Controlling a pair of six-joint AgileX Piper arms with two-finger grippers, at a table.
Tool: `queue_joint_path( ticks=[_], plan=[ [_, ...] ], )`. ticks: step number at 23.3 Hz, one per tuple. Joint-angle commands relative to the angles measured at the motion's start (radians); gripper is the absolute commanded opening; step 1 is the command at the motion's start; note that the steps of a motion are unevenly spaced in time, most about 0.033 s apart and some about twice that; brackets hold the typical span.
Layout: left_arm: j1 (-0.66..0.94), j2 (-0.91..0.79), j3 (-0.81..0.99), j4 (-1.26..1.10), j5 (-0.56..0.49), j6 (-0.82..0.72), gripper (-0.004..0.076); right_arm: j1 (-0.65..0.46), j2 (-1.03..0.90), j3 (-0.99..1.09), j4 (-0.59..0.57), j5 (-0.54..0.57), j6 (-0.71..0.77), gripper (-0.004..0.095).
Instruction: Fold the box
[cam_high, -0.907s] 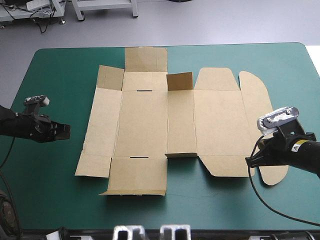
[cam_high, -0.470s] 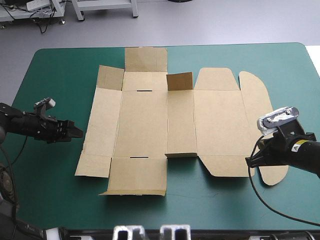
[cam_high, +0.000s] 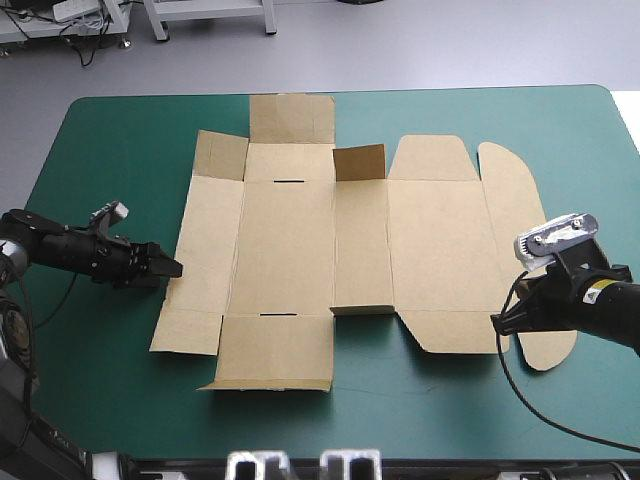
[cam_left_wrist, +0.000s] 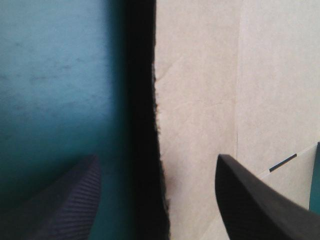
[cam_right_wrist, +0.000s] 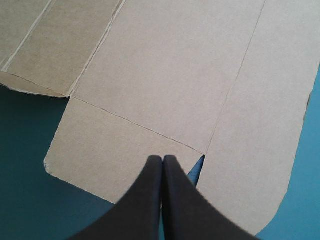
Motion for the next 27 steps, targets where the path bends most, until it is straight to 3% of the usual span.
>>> queue_joint_path(
  ticks=[1,10,12,17,27],
  plan=[
    [-0.048,-0.033,-0.027,-0.062,0.107,0.009,0.0473,-0.004,-0.001,-0.021,0.008,-0.049,0.000,-0.0017],
    [-0.132,-0.011,-0.027,-0.130,0.087,0.005,0.0452,-0.004,-0.001,-0.021,0.008,-0.047,0.000,-0.0017],
    [-0.132,-0.011,-0.027,-0.140,0.087,0.005,0.0381,-0.004,-0.001,-0.021,0.008,-0.047,0.000,-0.0017],
    [-0.132,-0.011,-0.027,-0.140,0.093,0.005,0.0092,-0.004,-0.001,-0.021,0.008,-0.044,0.000,-0.0018],
    [-0.132,-0.011,-0.027,-0.151,0.093,0.005,0.0088,-0.004,-0.001,-0.021,0.007,-0.044,0.000,-0.0017]
  ],
)
